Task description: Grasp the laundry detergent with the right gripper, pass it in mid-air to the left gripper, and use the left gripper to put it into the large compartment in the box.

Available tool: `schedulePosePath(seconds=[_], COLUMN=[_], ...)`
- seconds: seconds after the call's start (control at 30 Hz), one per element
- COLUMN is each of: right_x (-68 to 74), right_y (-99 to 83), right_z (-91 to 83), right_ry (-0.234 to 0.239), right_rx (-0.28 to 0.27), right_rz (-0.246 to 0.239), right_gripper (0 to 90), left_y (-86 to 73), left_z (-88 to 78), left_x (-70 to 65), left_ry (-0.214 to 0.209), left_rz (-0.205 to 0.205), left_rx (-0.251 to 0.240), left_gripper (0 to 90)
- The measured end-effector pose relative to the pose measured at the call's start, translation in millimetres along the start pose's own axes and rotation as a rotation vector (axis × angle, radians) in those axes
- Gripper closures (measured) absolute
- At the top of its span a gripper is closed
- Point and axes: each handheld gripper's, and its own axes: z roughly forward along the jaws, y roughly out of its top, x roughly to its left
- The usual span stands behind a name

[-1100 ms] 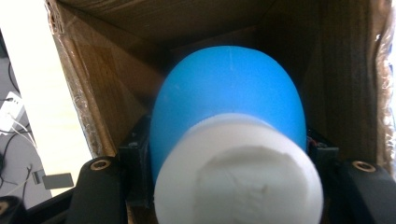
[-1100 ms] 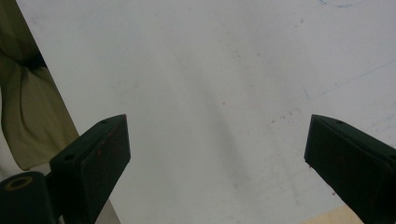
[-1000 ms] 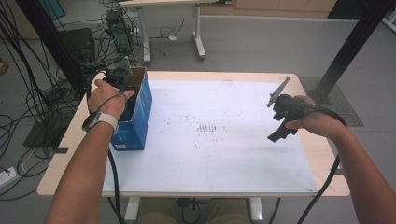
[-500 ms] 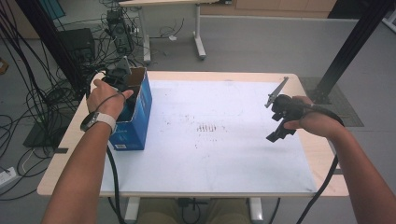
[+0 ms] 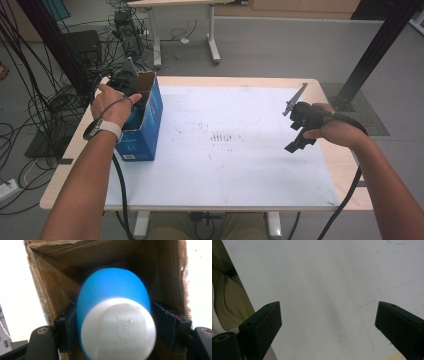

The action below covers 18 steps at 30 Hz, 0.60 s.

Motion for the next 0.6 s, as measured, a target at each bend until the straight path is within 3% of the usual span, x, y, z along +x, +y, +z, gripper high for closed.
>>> schedulePosePath(seconds=[0.1, 0.43, 0.6], right_x=[0.3, 3.7, 5.1], right_y=[0.8, 4.1, 4.1], right_z=[0.6, -0.6, -2.4], right_ry=[0.002, -0.004, -0.007], right_rx=[0.002, 0.012, 0.011], right_rz=[-0.002, -0.011, -0.011], right_gripper=[6.9, 6.9, 6.9], left_y=[0.1, -0.4, 0.5], left_z=[-8.5, -33.9, -45.9], left_x=[1.2, 0.0, -3.6], left_ry=[-0.002, -0.015, -0.028], left_rz=[-0.009, 0.015, 0.040], left_rx=[-0.020, -0.084, -0.086], left_gripper=[21.4, 18.9, 14.6])
